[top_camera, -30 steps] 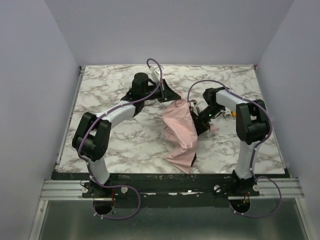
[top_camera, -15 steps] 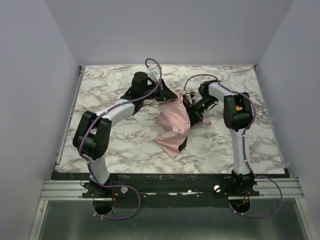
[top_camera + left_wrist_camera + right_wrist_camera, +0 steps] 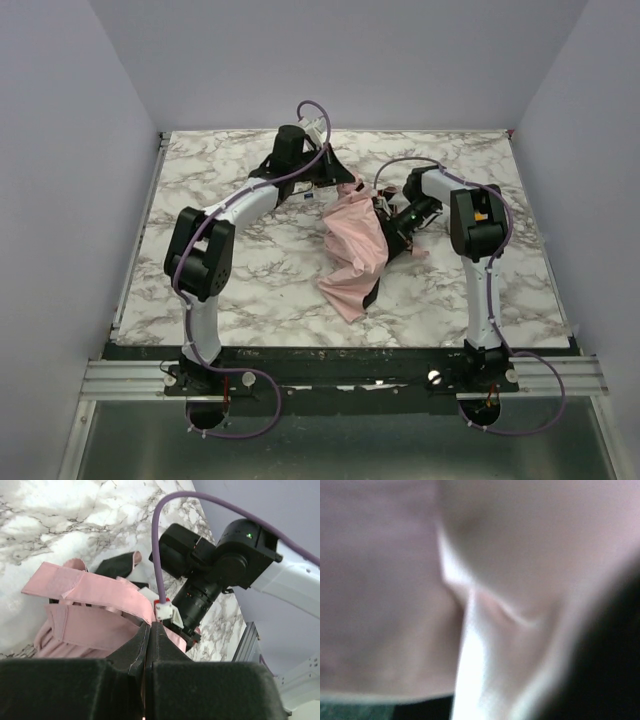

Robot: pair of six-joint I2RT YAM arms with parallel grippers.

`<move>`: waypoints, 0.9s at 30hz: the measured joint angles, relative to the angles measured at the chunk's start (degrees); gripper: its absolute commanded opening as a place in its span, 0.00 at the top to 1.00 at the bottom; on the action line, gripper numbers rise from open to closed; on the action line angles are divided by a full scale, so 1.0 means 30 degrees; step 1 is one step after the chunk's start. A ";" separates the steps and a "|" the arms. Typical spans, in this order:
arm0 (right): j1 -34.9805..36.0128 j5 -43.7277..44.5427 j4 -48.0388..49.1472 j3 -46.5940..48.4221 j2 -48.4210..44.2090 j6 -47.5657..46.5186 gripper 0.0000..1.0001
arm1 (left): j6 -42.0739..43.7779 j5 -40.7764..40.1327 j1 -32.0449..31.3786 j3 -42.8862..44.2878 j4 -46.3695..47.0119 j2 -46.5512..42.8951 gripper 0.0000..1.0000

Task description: Put away the umbrella

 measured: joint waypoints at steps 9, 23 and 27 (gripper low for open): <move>0.0087 0.0379 -0.0794 -0.0605 -0.0073 -0.0962 1.00 | 0.0270 -0.0546 0.0036 0.2994 -0.1173 0.1217 1.00; 0.1625 0.1064 -0.1712 -0.2579 -0.0590 -0.2572 0.99 | 0.0423 -0.0517 0.0663 0.2630 0.0984 0.2550 1.00; 0.1792 0.1537 -0.1239 -0.4335 -0.1872 -0.4517 1.00 | 0.0313 -0.0546 0.0925 0.2229 0.1078 0.3162 1.00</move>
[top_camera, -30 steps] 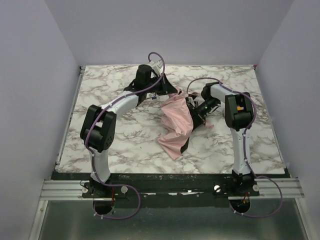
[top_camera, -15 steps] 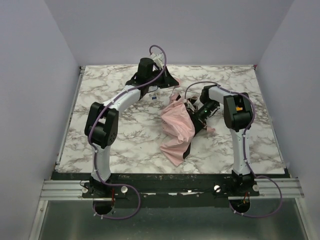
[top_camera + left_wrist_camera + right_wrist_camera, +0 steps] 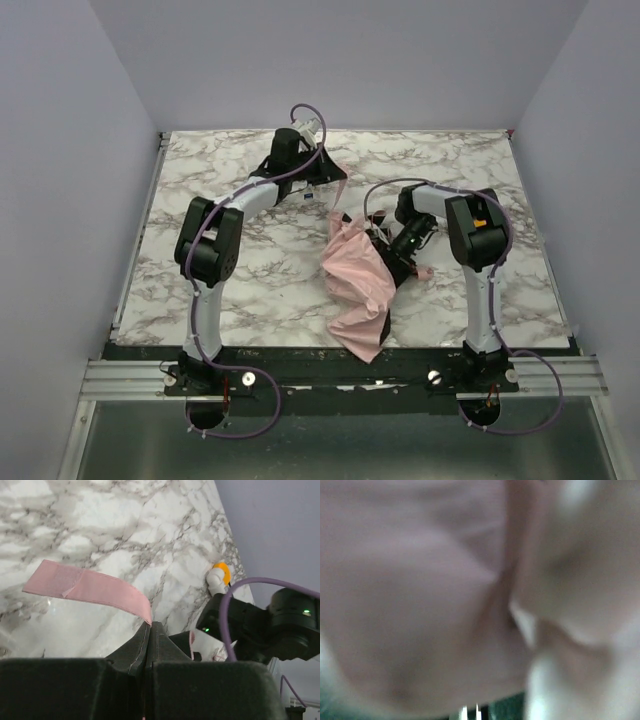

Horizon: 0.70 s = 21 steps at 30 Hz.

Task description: Put away the umbrella

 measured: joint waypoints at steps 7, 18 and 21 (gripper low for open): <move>0.0109 0.1610 0.2237 -0.3869 -0.3614 -0.3344 0.99 | -0.0095 -0.0109 0.0080 -0.4670 0.1654 -0.1566 1.00; 0.0146 0.2849 0.6164 -0.6521 -0.7155 -0.6229 0.99 | -0.1508 0.0816 0.0102 -0.7380 0.6630 -0.3177 1.00; 0.0146 0.3133 0.6346 -0.6659 -0.7315 -0.6674 0.99 | -0.1821 0.1013 0.0211 -0.8575 0.8451 -0.3184 1.00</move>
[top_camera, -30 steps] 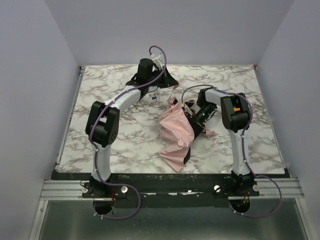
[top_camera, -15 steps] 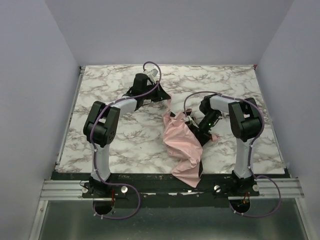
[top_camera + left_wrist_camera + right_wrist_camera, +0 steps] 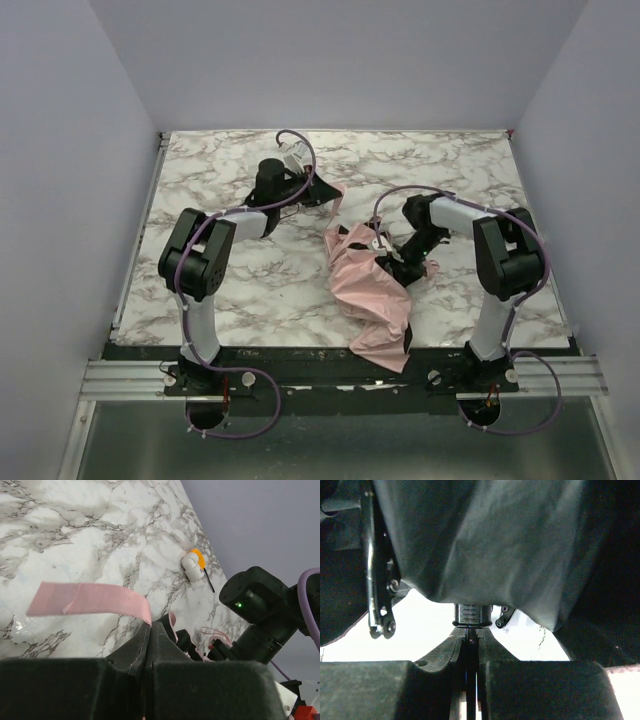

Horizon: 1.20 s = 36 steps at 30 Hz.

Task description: Put away the umbrella

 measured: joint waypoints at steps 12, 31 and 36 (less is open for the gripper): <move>0.0131 0.0109 0.0918 -0.0393 -0.0699 -0.2062 1.00 | 0.0561 -0.0284 0.0495 0.0189 0.0335 0.0036 1.00; 0.0925 0.0539 0.1399 -0.0423 -0.0903 -0.3388 1.00 | 0.0597 0.0889 0.0488 0.2288 -0.0430 0.1814 1.00; 0.0925 0.0517 0.1486 -0.0452 -0.0903 -0.3082 1.00 | -0.1472 0.2827 0.0488 0.1953 0.3483 0.1814 1.00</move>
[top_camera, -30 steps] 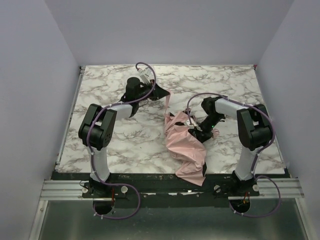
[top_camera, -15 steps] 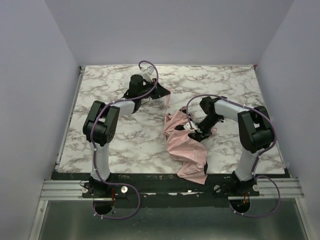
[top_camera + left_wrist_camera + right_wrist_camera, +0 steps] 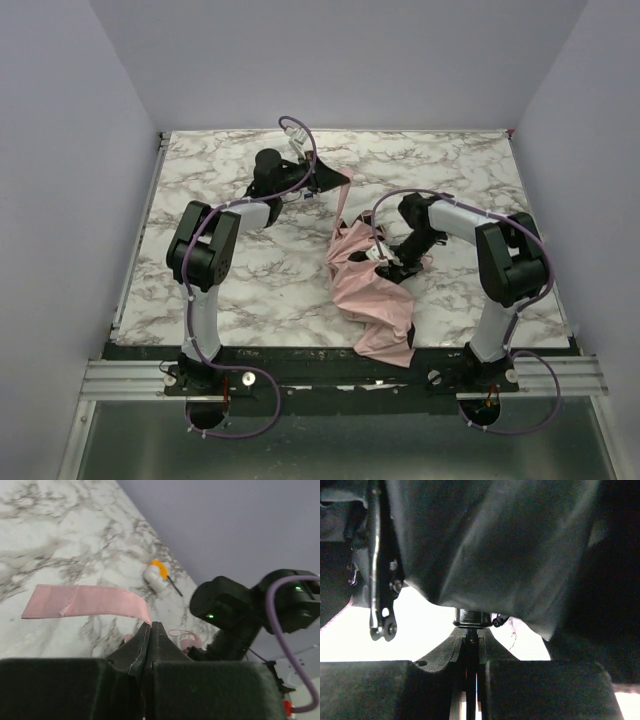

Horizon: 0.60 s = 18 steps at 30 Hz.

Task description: Put away the umbrella

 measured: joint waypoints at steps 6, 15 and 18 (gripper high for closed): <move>-0.0022 -0.0160 0.0605 -0.0481 -0.0459 0.0794 1.00 | -0.2222 0.2171 -0.0146 0.0954 0.3235 0.0248 1.00; -0.0036 -0.0867 0.1042 0.0160 0.0138 0.1457 1.00 | 0.0896 0.1698 -0.0117 0.2900 -0.2827 0.1625 0.85; -0.0036 -0.1129 0.0495 0.0998 0.0896 0.1625 1.00 | 0.2652 0.0583 -0.0095 0.3512 -0.5938 0.1851 0.75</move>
